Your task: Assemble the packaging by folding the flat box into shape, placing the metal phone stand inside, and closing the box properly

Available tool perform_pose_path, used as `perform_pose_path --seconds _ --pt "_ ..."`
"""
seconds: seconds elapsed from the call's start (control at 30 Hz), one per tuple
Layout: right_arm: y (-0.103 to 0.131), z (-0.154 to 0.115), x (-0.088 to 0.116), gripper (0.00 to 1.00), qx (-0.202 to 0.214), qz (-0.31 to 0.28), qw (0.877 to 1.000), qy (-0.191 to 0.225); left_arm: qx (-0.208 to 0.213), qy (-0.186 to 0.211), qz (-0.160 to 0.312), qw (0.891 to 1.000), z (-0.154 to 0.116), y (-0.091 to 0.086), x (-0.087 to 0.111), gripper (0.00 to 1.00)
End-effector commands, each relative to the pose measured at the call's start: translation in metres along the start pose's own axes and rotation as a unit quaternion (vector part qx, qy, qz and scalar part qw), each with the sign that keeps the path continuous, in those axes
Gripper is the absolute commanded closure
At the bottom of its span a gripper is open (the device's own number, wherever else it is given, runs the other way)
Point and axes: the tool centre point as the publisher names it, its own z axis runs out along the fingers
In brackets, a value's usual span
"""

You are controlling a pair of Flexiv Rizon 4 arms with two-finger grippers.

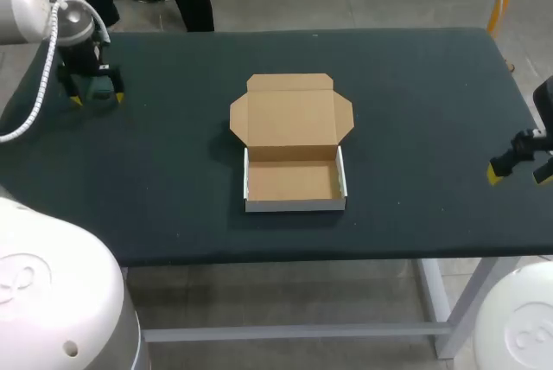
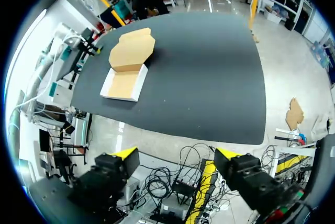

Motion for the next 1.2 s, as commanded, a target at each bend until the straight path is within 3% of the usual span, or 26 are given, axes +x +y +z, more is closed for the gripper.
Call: perform_pose_path --seconds 0.03,0.57,1.0,1.2 --pt "-0.001 -0.003 0.001 0.0 0.001 0.0 1.0 0.0 -0.007 0.0 0.002 1.0 0.003 -0.008 0.001 0.0" --pt "-0.001 -0.003 0.001 0.0 0.001 0.0 1.0 0.0 -0.007 0.001 0.003 1.0 0.009 -0.021 0.001 0.0" --pt "-0.001 -0.003 0.001 0.0 0.001 0.0 1.0 0.0 -0.004 0.0 0.007 1.0 0.01 -0.032 0.002 0.12" --pt "-0.001 -0.003 0.001 0.0 0.001 0.0 1.0 0.0 -0.001 -0.001 0.008 1.0 0.01 -0.038 0.003 0.13"
